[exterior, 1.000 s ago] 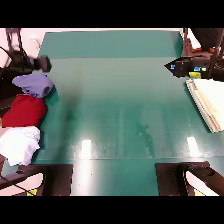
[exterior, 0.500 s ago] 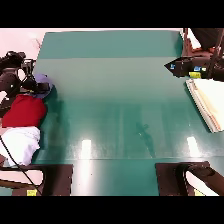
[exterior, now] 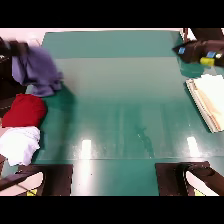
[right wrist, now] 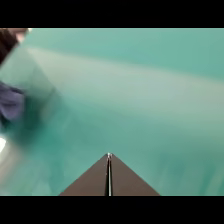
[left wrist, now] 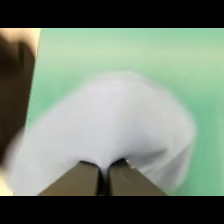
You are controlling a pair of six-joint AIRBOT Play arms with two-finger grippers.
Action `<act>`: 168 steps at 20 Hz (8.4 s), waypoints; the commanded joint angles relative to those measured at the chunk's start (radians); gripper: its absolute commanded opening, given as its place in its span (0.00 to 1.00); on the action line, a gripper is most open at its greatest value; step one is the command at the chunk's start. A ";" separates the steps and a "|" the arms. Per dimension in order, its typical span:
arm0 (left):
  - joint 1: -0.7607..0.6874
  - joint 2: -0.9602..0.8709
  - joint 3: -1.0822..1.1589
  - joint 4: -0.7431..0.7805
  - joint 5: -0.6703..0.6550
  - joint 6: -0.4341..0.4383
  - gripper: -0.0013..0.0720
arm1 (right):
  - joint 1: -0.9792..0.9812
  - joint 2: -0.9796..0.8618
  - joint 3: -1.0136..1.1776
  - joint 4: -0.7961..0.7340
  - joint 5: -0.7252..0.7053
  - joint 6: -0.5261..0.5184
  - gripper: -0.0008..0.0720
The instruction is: Fold the shirts.
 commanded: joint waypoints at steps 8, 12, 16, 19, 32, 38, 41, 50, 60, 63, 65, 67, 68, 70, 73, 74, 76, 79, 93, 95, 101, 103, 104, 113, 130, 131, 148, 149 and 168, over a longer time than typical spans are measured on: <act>-0.668 0.067 0.080 -0.120 -0.079 -0.024 0.05 | 0.000 0.001 0.243 -0.002 -0.003 -0.001 0.02; -0.853 -0.156 0.080 -0.256 0.072 0.080 0.86 | 0.000 0.003 0.251 0.000 0.019 0.000 0.02; -0.678 -0.174 0.085 -0.253 0.015 0.016 0.84 | 0.000 0.003 0.251 0.001 0.046 0.000 0.02; -0.370 -0.173 0.073 -0.267 -0.124 -0.034 0.84 | 0.000 0.004 0.251 0.001 0.057 0.000 0.02; -0.038 -0.404 -0.401 -0.544 -0.166 0.142 0.84 | 0.001 -0.004 0.250 0.001 0.073 0.000 0.02; -0.084 -0.408 -0.378 -0.577 -0.163 0.171 0.06 | -0.090 -0.042 0.241 -0.023 0.325 0.019 0.02; -0.062 -0.363 -0.289 -0.576 -0.175 0.179 0.06 | -0.209 -0.029 0.074 -0.027 0.450 0.023 0.02; -0.066 -0.257 -0.190 -0.568 -0.172 0.186 0.06 | -0.593 -0.052 -0.801 -0.013 0.324 0.071 0.63; -0.066 -0.257 -0.190 -0.568 -0.175 0.178 0.06 | -0.492 -0.343 -0.816 0.365 0.102 -0.094 0.49; -0.066 -0.255 -0.190 -0.568 -0.175 0.177 0.06 | -0.395 -0.359 -0.724 0.365 0.056 -0.095 0.02; -0.063 -0.209 -0.188 -0.557 -0.159 0.176 0.06 | -0.365 -0.315 -0.632 0.365 0.059 -0.095 0.02; -0.063 -0.110 -0.152 -0.491 -0.114 0.175 0.05 | -0.371 -0.214 -0.518 0.364 0.061 -0.099 0.02; -0.063 -0.057 -0.112 -0.457 -0.103 0.175 0.05 | -0.383 -0.151 -0.447 0.364 0.068 -0.101 0.02; -0.063 0.056 -0.001 -0.430 -0.095 0.175 0.06 | -0.423 -0.033 -0.298 0.365 0.103 -0.102 0.02; -0.063 0.212 0.191 -0.430 -0.080 0.174 0.05 | -0.494 0.106 -0.077 0.364 0.181 -0.101 0.02; -0.063 0.256 0.248 -0.430 -0.070 0.170 0.05 | -0.524 0.144 -0.007 0.361 0.201 -0.101 0.02; -0.063 0.332 0.349 -0.430 -0.035 0.152 0.05 | -0.584 0.208 0.103 0.310 0.217 -0.083 0.02; -0.063 0.386 0.477 -0.430 0.018 0.152 0.05 | -0.682 0.264 0.216 0.229 0.248 -0.019 0.02; -0.063 -0.139 0.214 -0.414 -0.158 0.105 0.06 | -0.344 -0.249 0.354 -0.296 0.621 0.215 0.02; -0.063 -0.278 0.203 -0.414 -0.165 0.107 0.06 | -0.251 -0.402 0.354 -0.349 0.646 0.215 0.02; -0.063 -0.521 0.203 -0.375 -0.155 0.094 0.39 | -0.200 -0.695 0.356 -0.303 0.510 0.233 0.07; -0.058 -0.519 0.217 -0.352 -0.156 0.053 0.92 | -0.223 -0.716 0.357 -0.249 0.489 0.233 0.66; -0.042 -0.515 0.243 -0.352 -0.192 0.051 0.84 | -0.239 -0.712 0.358 -0.222 0.484 0.233 0.66; 0.149 -0.149 -0.239 -0.365 -0.349 0.081 0.84 | -0.372 -0.309 0.002 -0.104 0.496 0.070 0.60; -0.028 0.012 -1.011 -0.786 0.165 0.210 0.84 | -0.382 -0.101 -0.228 -0.045 0.424 0.063 0.60; -0.036 0.013 -0.997 -0.785 0.165 0.182 0.82 | -0.396 -0.101 -0.228 -0.046 0.425 0.062 0.60; -0.034 0.024 -0.786 -0.740 -0.003 0.238 0.06 | -0.781 -0.313 -0.801 0.114 0.221 0.012 0.70; -0.034 0.024 -0.786 -0.740 -0.003 0.238 0.06 | -0.732 -0.323 -0.797 0.137 0.177 0.013 0.68; -0.034 0.512 0.250 -0.554 -0.080 0.097 0.05 | -0.446 0.205 0.239 -0.053 0.164 0.006 0.02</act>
